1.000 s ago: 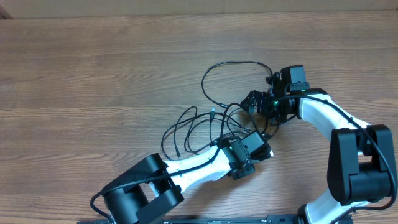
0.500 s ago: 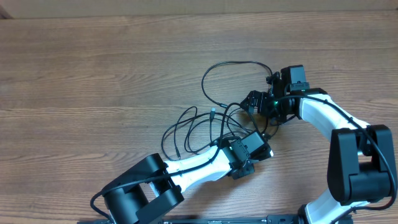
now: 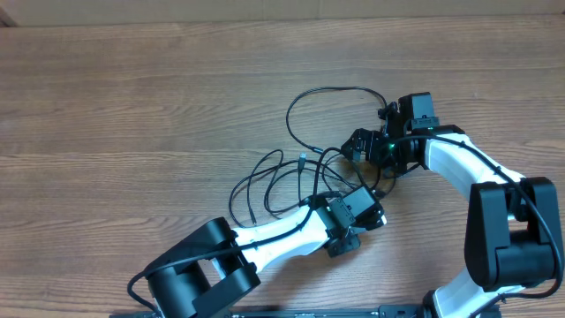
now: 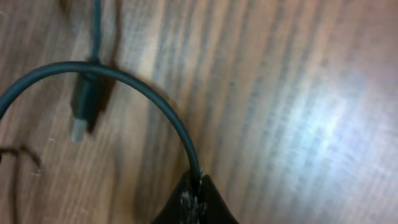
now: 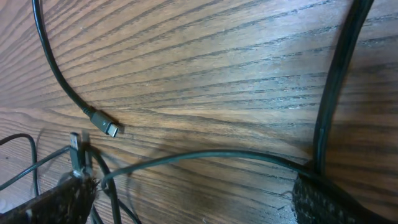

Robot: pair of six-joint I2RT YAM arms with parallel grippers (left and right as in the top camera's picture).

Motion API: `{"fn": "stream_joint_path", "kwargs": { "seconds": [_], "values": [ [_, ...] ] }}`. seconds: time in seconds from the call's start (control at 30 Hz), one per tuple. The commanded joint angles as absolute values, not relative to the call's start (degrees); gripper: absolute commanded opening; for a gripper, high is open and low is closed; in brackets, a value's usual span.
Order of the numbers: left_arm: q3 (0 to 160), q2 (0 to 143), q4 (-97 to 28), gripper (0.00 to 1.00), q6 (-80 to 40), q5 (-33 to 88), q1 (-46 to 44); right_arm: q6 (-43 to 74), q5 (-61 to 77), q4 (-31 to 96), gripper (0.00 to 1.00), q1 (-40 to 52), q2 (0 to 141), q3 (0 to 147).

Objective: Untangle cables
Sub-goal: 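Lift the left gripper with a cable and pull it up-left, then pull the held black cable leftward with the left gripper, away from the pile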

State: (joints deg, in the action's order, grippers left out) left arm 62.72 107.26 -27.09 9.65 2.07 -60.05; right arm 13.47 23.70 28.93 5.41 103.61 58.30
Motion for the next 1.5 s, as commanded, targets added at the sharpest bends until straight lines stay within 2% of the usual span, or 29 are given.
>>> {"fn": "stream_joint_path", "kwargs": {
  "seconds": [0.0, 0.5, 0.9, 1.03, 1.33, 1.47],
  "values": [
    [65.8, 101.9, -29.1, 0.04, 10.1, 9.2, -59.0, 13.5, 21.1, 29.1, 1.00, 5.5, 103.9, 58.3],
    [65.8, 76.6, -39.4, 0.04, 6.6, 7.9, -52.7, 13.5, 21.0, 29.1, 1.00, 5.5, 103.9, 58.3],
    [65.8, 60.1, -40.1, 0.04, -6.5, 1.5, -42.5, 13.5, 21.0, 29.1, 1.00, 5.5, 103.9, 58.3],
    [65.8, 55.7, -40.5, 0.04, -9.5, -4.2, -40.4, 13.5, 21.0, 29.0, 1.00, 5.5, 103.9, 58.3],
    [65.8, 52.1, -48.4, 0.04, -9.9, -27.2, -39.6, 13.5, 21.1, 29.1, 1.00, 5.5, 103.9, 58.3],
    [65.8, 52.7, -50.9, 0.04, -9.9, -29.5, -39.1, 13.5, 21.1, 29.1, 1.00, 5.5, 103.9, 58.3]
  ]
}}
